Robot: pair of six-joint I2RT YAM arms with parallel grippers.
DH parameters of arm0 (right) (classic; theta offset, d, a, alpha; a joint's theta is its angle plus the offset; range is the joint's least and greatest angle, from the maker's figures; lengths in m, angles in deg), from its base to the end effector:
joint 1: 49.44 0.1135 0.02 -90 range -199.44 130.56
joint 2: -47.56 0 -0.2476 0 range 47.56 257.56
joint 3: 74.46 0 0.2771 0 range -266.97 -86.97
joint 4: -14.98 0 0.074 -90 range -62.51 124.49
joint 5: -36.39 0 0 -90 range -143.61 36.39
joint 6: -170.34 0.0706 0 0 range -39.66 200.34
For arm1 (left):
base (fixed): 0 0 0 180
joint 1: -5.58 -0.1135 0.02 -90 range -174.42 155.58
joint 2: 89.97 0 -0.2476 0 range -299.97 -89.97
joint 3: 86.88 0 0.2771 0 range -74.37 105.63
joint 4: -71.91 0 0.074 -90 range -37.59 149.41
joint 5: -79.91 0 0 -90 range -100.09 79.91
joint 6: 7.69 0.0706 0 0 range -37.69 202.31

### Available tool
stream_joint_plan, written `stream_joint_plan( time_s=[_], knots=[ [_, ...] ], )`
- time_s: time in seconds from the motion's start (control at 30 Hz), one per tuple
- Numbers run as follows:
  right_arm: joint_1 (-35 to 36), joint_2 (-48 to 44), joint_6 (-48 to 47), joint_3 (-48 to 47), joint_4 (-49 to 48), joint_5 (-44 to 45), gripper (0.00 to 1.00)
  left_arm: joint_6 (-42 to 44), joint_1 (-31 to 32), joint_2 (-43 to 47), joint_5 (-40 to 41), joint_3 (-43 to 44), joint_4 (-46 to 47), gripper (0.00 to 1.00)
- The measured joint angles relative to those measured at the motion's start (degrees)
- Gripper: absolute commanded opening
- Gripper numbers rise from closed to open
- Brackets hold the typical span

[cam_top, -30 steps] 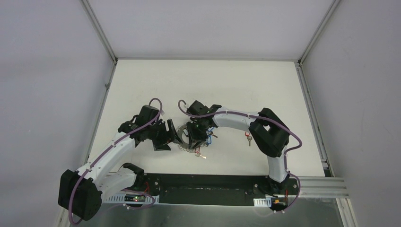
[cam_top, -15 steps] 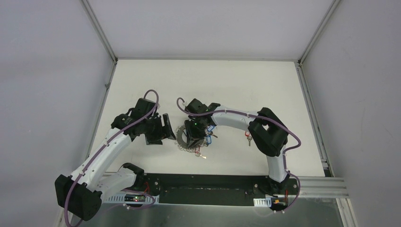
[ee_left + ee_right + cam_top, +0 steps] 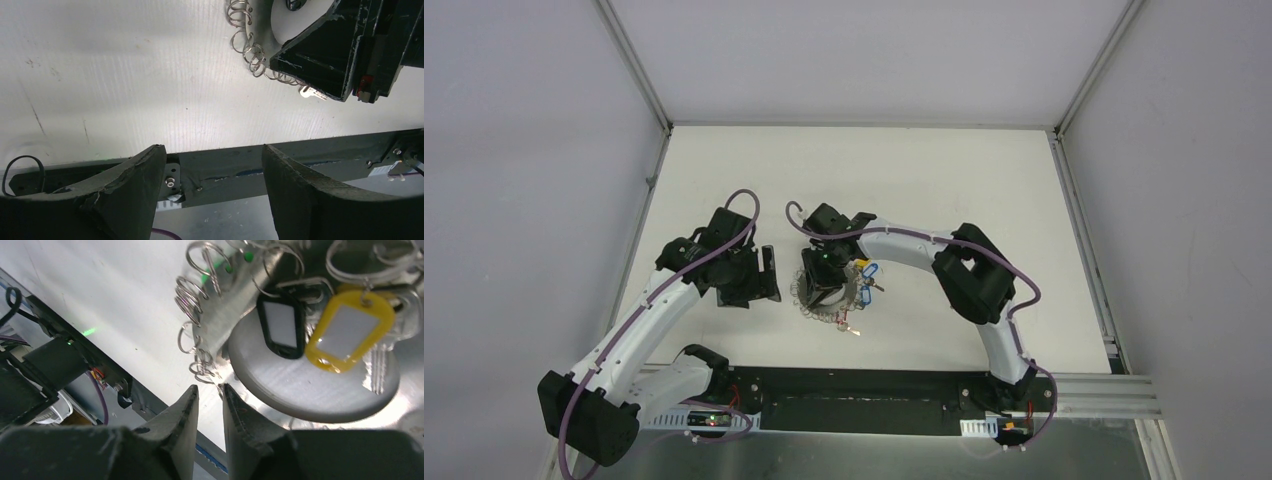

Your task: Put the keys on the keyring

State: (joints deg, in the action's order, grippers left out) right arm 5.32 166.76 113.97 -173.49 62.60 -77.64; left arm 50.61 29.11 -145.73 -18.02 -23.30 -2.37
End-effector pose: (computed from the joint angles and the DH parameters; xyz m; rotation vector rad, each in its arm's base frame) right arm 0.2380 0.3868 0.1059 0.6735 -2.9274 -0.8686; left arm 0.1911 -0.0938 0.2239 -0.1596 2.8032 -0.4436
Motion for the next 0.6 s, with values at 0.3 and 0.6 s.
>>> stream_joint_plan(
  time_s=[0.3, 0.6],
  knots=[
    [0.4, 2.7, 2.1, -2.0, -0.3, -1.5, 0.22, 1.9, 0.0, 0.1, 1.4, 0.0, -0.2, 0.73],
    [0.7, 3.5, 3.7, -2.4, -0.5, -1.9, 0.22, 2.5, 0.0, 0.3, 1.5, -0.2, 0.0, 0.73]
  ],
)
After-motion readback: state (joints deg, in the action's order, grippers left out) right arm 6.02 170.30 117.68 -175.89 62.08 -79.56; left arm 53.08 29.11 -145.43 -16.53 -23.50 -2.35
